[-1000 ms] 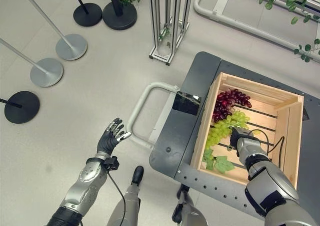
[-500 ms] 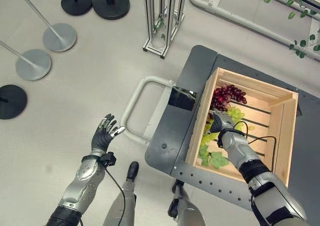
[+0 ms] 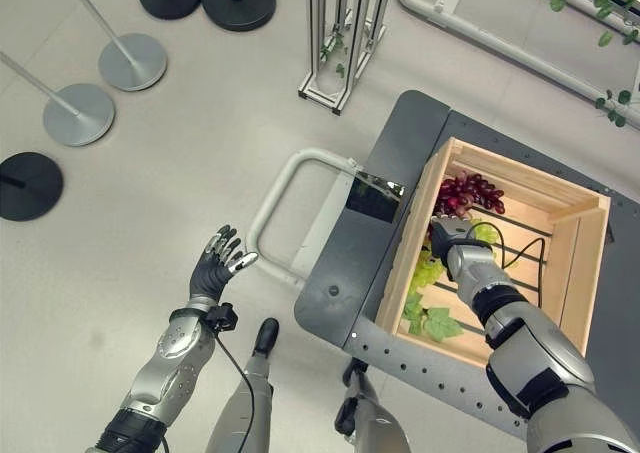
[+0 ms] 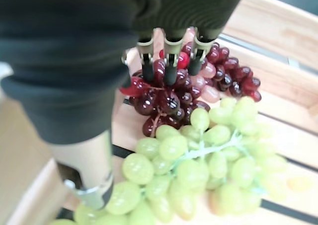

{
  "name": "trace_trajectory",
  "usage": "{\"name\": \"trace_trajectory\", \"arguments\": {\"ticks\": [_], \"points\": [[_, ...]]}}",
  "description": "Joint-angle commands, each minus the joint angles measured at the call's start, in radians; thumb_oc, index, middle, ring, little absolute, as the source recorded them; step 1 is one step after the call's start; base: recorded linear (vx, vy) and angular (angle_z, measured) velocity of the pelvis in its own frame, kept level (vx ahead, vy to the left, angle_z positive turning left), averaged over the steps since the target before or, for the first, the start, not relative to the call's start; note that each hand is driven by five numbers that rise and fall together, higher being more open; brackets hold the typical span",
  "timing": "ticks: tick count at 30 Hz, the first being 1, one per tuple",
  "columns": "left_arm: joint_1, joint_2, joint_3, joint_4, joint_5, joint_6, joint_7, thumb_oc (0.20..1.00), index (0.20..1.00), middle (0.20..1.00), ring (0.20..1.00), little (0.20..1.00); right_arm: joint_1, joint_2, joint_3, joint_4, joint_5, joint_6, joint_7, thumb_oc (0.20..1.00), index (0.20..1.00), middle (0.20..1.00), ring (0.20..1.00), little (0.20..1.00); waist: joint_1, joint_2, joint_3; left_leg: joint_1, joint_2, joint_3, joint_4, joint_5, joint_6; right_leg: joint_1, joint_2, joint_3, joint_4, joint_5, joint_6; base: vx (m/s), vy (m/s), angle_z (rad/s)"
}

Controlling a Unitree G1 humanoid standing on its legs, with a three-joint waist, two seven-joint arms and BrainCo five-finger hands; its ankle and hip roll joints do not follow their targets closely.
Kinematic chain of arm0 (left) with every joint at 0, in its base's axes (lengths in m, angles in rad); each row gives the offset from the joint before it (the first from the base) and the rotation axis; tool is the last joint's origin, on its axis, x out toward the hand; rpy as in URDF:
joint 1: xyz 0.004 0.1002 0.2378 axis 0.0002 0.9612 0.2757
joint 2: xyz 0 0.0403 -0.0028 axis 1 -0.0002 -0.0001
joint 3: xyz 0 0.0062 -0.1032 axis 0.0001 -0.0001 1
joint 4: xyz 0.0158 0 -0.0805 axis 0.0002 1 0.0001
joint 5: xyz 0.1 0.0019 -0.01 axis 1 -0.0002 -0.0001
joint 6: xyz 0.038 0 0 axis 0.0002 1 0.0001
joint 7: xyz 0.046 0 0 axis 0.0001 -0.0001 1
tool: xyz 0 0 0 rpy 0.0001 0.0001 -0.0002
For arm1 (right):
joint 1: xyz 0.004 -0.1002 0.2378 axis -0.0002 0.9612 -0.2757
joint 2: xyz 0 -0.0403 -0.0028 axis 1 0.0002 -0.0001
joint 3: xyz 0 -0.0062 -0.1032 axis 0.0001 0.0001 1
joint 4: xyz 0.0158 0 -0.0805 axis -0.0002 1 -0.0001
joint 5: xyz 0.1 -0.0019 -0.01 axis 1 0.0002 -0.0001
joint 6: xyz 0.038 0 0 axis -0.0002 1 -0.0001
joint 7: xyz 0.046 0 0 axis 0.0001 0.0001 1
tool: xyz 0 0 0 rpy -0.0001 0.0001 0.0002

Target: Pick up the fruits from the basket on one side to the basket on the other side

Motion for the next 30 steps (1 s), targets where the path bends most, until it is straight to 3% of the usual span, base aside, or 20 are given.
{"name": "trace_trajectory", "arguments": {"ticks": [1,9,16,24,30], "points": [[-0.027,0.038,-0.035,-0.092,-0.025,-0.054,-0.022,1.000,1.000,1.000,1.000,1.000,-0.115,-0.050,0.059,0.068,-0.068,0.035,-0.003,1.000,1.000,1.000,1.000,1.000,0.020,-0.025,0.011,-0.081,0.016,-0.008,-0.065,0.106,-0.015,0.093,-0.050,-0.028,0.052,-0.171,0.100,0.00,-0.031,0.15],[-0.053,0.040,-0.043,-0.089,-0.019,-0.046,-0.031,1.000,1.000,1.000,1.000,1.000,-0.129,-0.046,0.119,0.150,-0.217,0.058,0.037,1.000,1.000,1.000,1.000,1.000,0.050,-0.032,0.030,-0.099,0.014,-0.031,-0.062,0.106,-0.019,0.095,-0.043,-0.049,0.056,-0.180,0.098,0.00,-0.026,0.13],[-0.062,0.037,-0.020,-0.081,-0.007,-0.037,-0.032,1.000,1.000,1.000,1.000,1.000,-0.084,-0.039,0.115,0.160,-0.246,0.064,0.080,1.000,1.000,1.000,1.000,1.000,0.061,-0.046,0.037,-0.112,0.008,-0.050,-0.061,0.111,-0.015,0.090,-0.045,-0.063,0.062,-0.180,0.097,0.00,-0.013,0.06],[-0.057,0.027,0.015,-0.094,-0.018,-0.035,-0.010,1.000,1.000,1.000,1.000,1.000,0.006,0.014,-0.003,0.136,-0.139,0.089,0.018,1.000,1.000,1.000,1.000,1.000,0.049,-0.061,0.037,-0.118,0.014,-0.048,-0.063,0.112,-0.011,0.078,-0.039,-0.054,0.067,-0.183,0.092,-0.01,0.002,0.00],[-0.039,0.016,0.028,-0.111,-0.030,-0.040,0.005,1.000,1.000,1.000,1.000,1.000,0.116,0.094,-0.140,0.112,0.040,0.090,-0.066,1.000,1.000,1.000,1.000,1.000,0.037,-0.057,0.037,-0.126,0.020,-0.047,-0.056,0.112,-0.008,0.061,-0.035,-0.044,0.075,-0.186,0.086,-0.03,0.004,-0.01]]}}
